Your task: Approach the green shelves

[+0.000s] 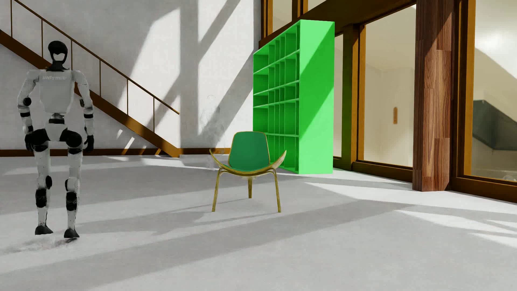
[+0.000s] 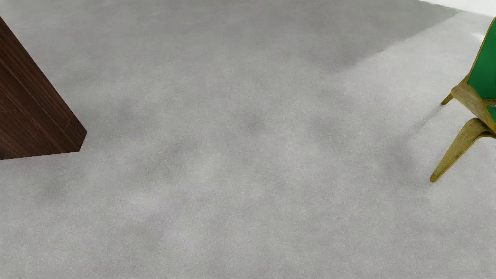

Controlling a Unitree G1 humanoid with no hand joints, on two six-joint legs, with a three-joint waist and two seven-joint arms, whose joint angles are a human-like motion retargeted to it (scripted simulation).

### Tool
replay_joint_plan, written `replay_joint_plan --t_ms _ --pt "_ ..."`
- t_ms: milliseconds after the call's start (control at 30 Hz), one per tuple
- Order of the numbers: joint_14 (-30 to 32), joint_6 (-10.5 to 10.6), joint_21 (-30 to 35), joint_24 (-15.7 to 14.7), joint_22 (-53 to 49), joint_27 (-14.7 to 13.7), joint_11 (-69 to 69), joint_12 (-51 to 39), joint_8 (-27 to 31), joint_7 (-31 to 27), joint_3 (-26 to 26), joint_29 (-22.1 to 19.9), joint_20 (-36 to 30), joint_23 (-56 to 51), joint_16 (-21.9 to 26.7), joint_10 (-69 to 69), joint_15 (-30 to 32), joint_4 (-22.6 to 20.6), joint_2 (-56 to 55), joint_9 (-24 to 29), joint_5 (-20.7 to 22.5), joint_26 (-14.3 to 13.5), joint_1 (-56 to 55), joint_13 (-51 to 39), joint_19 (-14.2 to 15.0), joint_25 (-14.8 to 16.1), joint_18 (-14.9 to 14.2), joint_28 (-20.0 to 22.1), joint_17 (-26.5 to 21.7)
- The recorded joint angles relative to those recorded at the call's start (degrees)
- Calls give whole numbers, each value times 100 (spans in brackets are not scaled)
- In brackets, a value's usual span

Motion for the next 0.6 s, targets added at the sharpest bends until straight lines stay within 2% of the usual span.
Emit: replay_joint_plan --t_ms 33,67,100,133,233,300,333,367,400,433,500,600 --pt "192 33 -77 0 18 0 -7 -26 0 0 10 0 -24 31 -11 58 -34 -10 5 -6 23 0 -78 1 0 0 0 0 -4" --pt "266 55 -59 0 -18 0 -166 -17 0 0 40 0 -39 42 -9 109 197 -15 -41 -8 13 0 -106 21 0 0 0 0 -22" --pt "304 73 4 0 -122 0 1397 25 0 0 39 0 -74 15 23 133 -545 -17 -11 30 63 0 -48 51 0 0 0 0 -34" --pt "327 103 -36 0 -137 0 1460 25 0 0 -114 0 -110 59 22 201 -1300 -44 -108 -17 113 0 -112 93 0 0 0 0 -53" --pt "176 -31 -263 0 -531 0 3202 -7 0 0 -303 0 -34 -90 176 343 -1531 -225 -1095 328 -38 0 229 184 0 0 0 0 -48" --pt "-221 -64 -385 0 -890 0 4321 -62 0 0 -647 0 138 -234 232 292 -1566 -203 -1846 485 -92 0 536 276 0 0 0 0 -23" --pt "-472 26 -272 0 -895 0 4376 -226 0 0 -773 0 60 -199 205 181 -1504 -116 -2223 530 -25 0 697 310 0 0 0 0 -49" --pt "-639 168 -370 0 -834 0 4160 -287 0 0 -1149 0 265 -199 37 108 -1470 56 -2453 481 -34 0 809 419 0 0 0 0 -108" --pt "-890 129 -371 0 -1210 0 3943 -246 0 0 -1223 0 355 -154 178 -32 -1280 54 -2815 481 -112 0 1035 503 0 0 0 0 -94" --pt "-1221 178 -198 0 -1173 0 3617 -442 0 0 -1269 0 138 -36 174 -166 -990 104 -3034 526 -141 0 1331 527 0 0 0 0 -153" --pt "-1697 165 -211 0 -1300 0 2978 -575 0 0 -1381 0 117 188 228 -215 -521 149 -3464 623 -267 0 1737 554 0 0 0 0 -112" --pt "-1830 162 67 0 -1261 0 2473 -806 0 0 -1613 0 -124 439 222 -257 -561 242 -3859 601 -349 0 2296 541 0 0 0 0 -122"
